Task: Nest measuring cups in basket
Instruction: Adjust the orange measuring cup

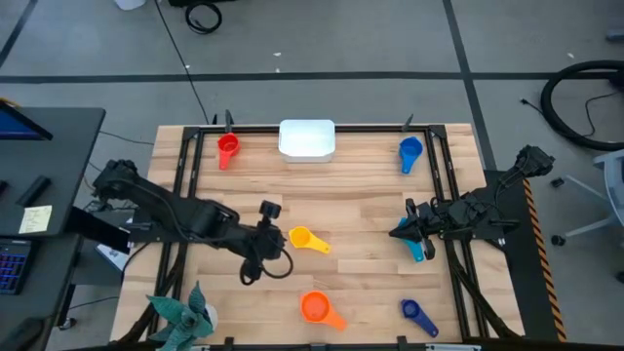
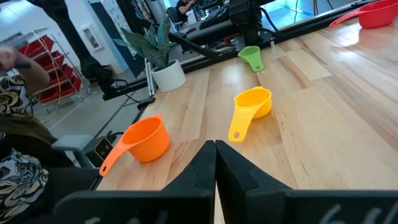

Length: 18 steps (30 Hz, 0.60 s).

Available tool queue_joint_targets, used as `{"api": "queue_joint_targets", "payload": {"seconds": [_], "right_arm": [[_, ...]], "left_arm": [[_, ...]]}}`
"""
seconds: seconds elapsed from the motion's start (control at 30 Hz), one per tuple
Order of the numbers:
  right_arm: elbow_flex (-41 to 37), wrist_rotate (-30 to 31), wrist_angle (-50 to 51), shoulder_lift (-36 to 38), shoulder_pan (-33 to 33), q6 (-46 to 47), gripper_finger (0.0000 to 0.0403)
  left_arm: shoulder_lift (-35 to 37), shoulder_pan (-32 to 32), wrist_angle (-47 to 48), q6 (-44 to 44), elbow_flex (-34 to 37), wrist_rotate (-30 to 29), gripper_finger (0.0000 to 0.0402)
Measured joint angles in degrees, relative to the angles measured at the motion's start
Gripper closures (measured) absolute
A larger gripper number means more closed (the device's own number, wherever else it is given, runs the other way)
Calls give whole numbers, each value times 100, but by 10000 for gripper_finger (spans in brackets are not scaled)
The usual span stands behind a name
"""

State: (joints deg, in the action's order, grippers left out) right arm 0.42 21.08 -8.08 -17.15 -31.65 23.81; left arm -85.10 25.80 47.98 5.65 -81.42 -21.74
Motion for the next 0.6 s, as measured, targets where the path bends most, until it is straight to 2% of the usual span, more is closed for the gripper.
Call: {"api": "queue_joint_targets", "payload": {"seconds": [0.13, 0.37, 0.6], "right_arm": [[1, -2, -2, 0, -1, 0, 393], [0, -2, -10, 0, -1, 2, 393], [-1, 0, -45, -9, -1, 0, 393]], "left_arm": [[-20, -10, -114, 3, 0, 212, 309], [-117, -37, -726, -482, -5, 1347, 278], [-734, -37, -763, -393, -3, 1330, 276]]}}
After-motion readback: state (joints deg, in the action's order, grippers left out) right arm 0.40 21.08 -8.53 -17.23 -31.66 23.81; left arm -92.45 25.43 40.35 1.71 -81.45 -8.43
